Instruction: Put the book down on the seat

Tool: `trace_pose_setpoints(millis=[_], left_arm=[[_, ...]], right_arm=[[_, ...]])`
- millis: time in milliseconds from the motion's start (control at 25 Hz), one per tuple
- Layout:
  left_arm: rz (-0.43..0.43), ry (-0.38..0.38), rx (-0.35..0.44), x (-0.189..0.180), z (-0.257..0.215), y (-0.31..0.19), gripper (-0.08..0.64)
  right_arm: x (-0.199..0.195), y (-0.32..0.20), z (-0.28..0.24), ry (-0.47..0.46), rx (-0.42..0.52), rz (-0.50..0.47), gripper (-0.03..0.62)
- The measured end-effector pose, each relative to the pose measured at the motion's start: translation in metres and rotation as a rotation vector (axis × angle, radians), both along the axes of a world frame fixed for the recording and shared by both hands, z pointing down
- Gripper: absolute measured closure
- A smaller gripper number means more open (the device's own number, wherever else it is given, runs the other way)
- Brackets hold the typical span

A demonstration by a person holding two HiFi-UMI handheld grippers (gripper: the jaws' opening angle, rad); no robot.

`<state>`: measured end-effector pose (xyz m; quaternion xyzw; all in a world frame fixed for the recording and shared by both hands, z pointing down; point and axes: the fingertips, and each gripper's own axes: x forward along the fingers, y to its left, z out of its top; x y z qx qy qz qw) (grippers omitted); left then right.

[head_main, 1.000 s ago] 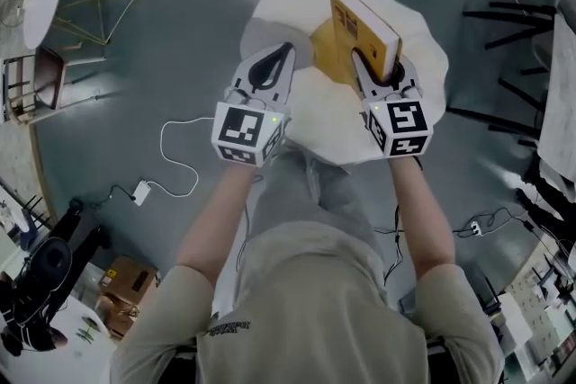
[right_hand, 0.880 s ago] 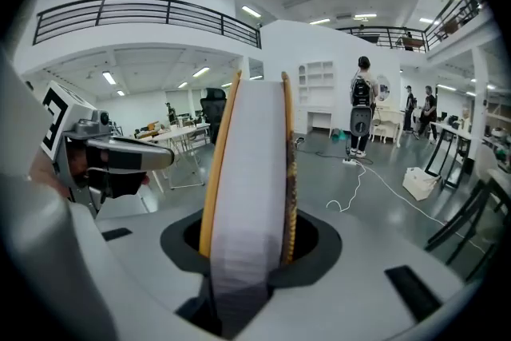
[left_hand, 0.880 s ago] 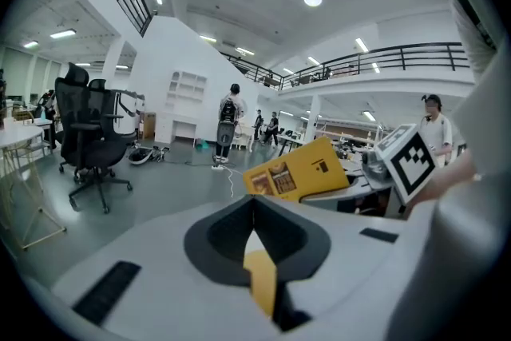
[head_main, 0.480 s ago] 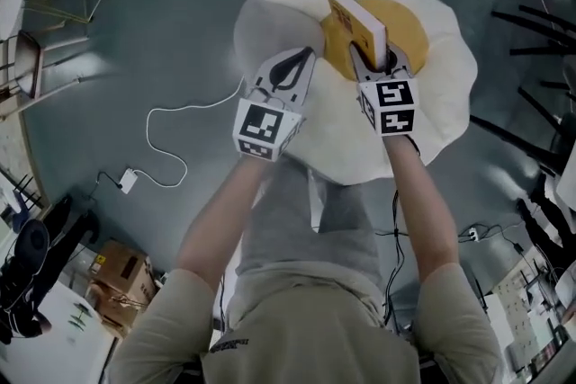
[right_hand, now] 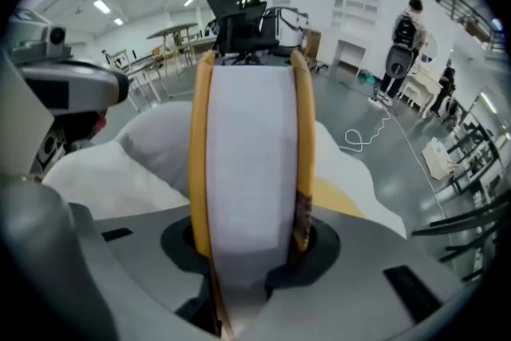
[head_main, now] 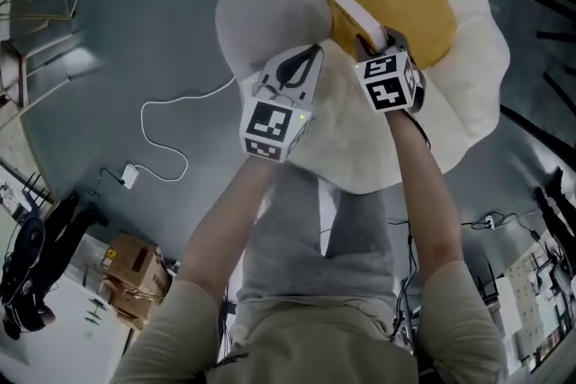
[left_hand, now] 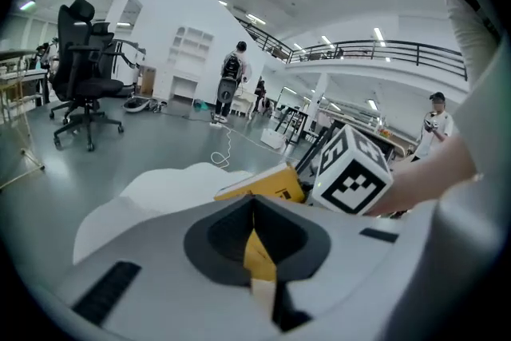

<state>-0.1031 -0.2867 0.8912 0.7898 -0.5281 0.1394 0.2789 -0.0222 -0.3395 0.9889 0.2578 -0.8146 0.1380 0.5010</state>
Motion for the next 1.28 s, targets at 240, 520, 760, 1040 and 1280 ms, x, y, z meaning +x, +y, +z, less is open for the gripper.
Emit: trace_pose_setpoints(millis=[240,520,760,1040,1280], left_arm=[[0.036,0.003,-0.023,0.005,0.024,0.01,0.549],[0.028,0.004,-0.045,0.002,0.032,0.017,0.549],[0.037,0.003,-0.032,-0.001,0.021,0.018,0.549],[0.04,-0.003,0.016,0.002,-0.055,0.017,0.549],[0.055,-0.021,0.044,0.003,-0.129,0.026,0.548]], right_arm=[[-0.009,0.027,0.057,0.046,-0.12,-0.007,0.439],[-0.014,0.045,0.053,-0.017,-0.159,0.022,0.385],[-0.017,0.073,0.039,-0.065,-0.186,0.036,0.379],[0.002,0.092,-0.054,-0.129,-0.142,0.1,0.399],[0.019,0.089,-0.151,-0.159,-0.048,0.141,0.459]])
